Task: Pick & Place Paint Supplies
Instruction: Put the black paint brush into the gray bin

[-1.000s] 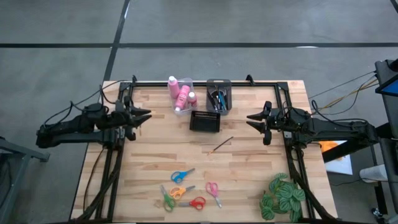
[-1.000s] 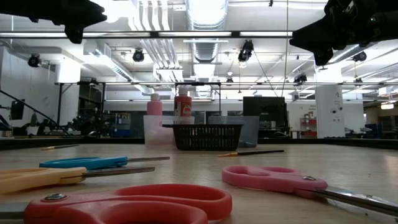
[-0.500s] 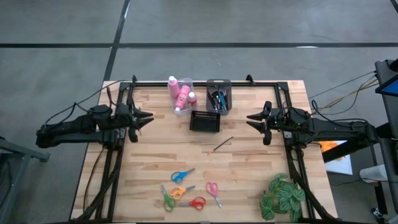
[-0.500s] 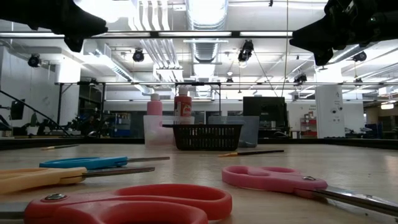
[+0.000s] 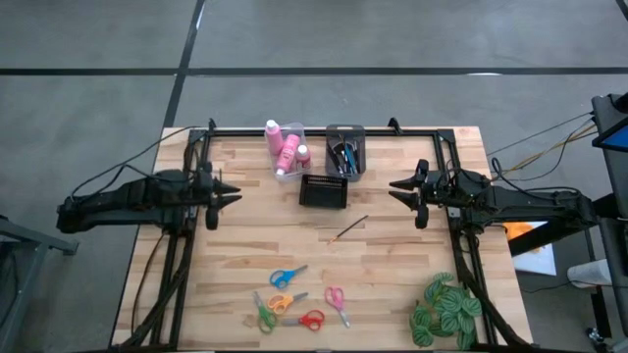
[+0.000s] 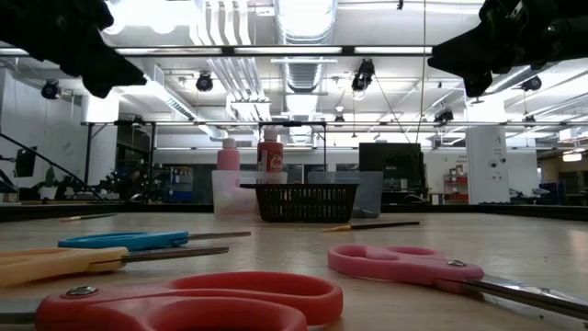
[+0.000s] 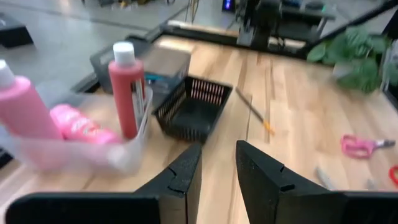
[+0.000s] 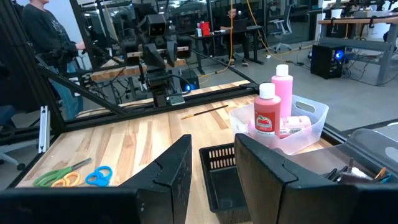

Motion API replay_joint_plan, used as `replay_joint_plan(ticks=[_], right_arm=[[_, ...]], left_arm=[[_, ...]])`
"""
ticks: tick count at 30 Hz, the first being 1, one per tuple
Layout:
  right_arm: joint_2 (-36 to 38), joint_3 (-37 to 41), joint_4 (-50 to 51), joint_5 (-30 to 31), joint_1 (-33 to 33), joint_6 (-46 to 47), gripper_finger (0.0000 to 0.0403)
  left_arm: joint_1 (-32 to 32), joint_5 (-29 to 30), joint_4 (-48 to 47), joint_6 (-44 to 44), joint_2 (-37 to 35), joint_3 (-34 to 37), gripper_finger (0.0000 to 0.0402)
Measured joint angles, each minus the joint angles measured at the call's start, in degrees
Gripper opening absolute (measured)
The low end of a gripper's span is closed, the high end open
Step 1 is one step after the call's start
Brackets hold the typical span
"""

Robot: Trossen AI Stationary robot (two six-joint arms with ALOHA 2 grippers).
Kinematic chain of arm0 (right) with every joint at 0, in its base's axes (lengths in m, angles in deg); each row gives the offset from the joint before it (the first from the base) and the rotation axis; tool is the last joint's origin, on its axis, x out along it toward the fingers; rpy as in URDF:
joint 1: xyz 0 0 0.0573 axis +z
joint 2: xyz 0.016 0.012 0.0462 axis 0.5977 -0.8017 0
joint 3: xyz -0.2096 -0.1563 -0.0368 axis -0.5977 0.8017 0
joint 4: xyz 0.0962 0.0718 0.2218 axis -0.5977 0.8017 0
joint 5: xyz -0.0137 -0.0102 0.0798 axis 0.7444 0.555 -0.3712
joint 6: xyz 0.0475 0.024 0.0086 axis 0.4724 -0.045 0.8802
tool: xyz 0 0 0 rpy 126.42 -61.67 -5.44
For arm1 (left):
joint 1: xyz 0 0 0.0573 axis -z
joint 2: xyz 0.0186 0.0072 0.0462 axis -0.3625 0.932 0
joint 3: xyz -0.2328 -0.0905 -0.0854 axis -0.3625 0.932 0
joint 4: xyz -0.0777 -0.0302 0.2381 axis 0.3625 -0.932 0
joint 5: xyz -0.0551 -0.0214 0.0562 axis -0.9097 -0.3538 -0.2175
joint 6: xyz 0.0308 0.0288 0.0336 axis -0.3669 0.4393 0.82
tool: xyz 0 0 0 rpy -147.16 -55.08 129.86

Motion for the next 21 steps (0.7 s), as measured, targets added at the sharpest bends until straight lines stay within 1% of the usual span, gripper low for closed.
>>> replay_joint_plan(ticks=[8, 19, 21], right_arm=[[0.0, 0.0, 0.0, 0.01, 0.01, 0.0, 0.0121], [0.0, 0.0, -0.04, 0.0, 0.02, 0.05, 0.0121], [-0.02, 0.0, -0.49, 0.0, 0.02, 1.89, 0.0121]], left_arm=[[0.0, 0.0, -6.36, -0.01, 0.0, 0.01, 0.0102], [-0.01, 0.0, -6.45, -0.02, 0.0, 0.02, 0.0102], [0.0, 0.0, -6.45, -0.02, 0.0, 0.02, 0.0102]])
